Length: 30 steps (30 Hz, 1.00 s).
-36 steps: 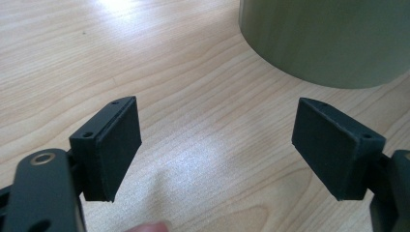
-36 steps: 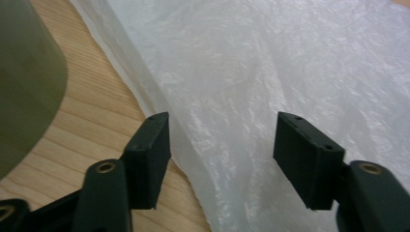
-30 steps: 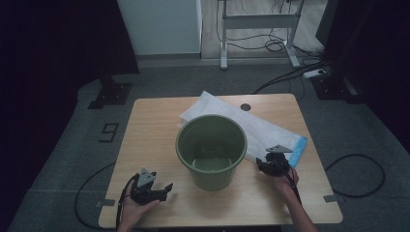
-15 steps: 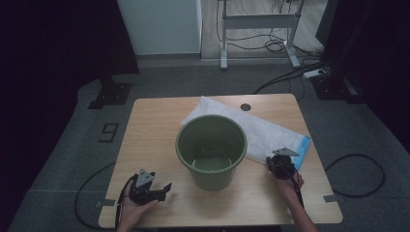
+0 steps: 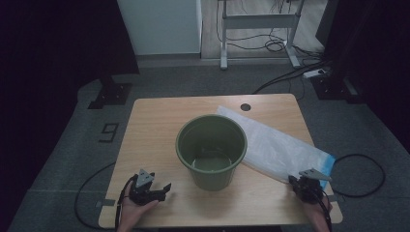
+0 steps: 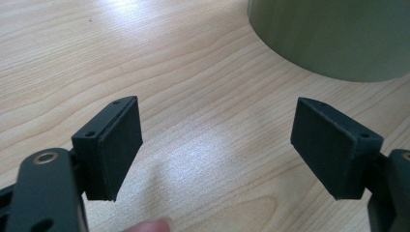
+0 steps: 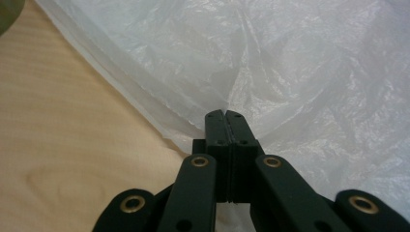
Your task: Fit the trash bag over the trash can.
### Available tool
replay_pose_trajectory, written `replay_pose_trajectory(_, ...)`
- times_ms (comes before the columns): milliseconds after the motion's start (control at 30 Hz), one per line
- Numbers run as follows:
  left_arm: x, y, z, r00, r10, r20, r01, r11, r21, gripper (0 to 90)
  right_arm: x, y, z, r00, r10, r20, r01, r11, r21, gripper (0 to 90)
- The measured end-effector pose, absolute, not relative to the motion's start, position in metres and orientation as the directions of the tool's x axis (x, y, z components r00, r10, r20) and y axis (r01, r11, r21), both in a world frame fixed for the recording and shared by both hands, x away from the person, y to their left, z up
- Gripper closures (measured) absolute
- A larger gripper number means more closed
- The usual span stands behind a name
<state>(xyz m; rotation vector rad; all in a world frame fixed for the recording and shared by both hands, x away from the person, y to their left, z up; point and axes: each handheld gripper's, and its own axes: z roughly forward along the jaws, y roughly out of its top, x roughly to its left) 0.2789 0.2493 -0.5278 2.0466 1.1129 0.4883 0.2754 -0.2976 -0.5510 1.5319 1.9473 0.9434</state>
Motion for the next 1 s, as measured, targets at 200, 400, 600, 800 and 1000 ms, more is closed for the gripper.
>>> replay_pose_trajectory(200,0.278,0.249,-0.528,0.554,0.832,-0.019,0.552,-0.351,0.757,18.3,0.249,-0.315,-0.552,-0.217,0.975,0.047,0.634,0.104,0.766,87.1)
replay_pose_trajectory(400,0.278,0.25,-0.527,0.554,0.832,-0.019,0.55,-0.349,0.759,18.3,0.239,-0.316,-0.551,-0.19,0.982,0.023,0.617,0.101,0.781,68.4)
replay_pose_trajectory(600,0.278,0.251,-0.528,0.549,0.835,-0.02,0.554,-0.346,0.757,18.3,0.242,-0.287,-0.539,-0.188,0.98,-0.059,0.57,0.158,0.807,43.9)
replay_pose_trajectory(800,0.278,0.25,-0.529,0.551,0.834,-0.016,0.555,-0.352,0.754,18.3,0.258,-0.257,-0.532,-0.261,0.965,-0.031,0.546,0.174,0.82,36.6)
replay_pose_trajectory(1000,0.279,0.251,-0.53,0.549,0.836,-0.017,0.558,-0.351,0.752,18.3,0.292,-0.231,-0.535,-0.338,0.941,0.006,0.549,0.192,0.814,32.0)
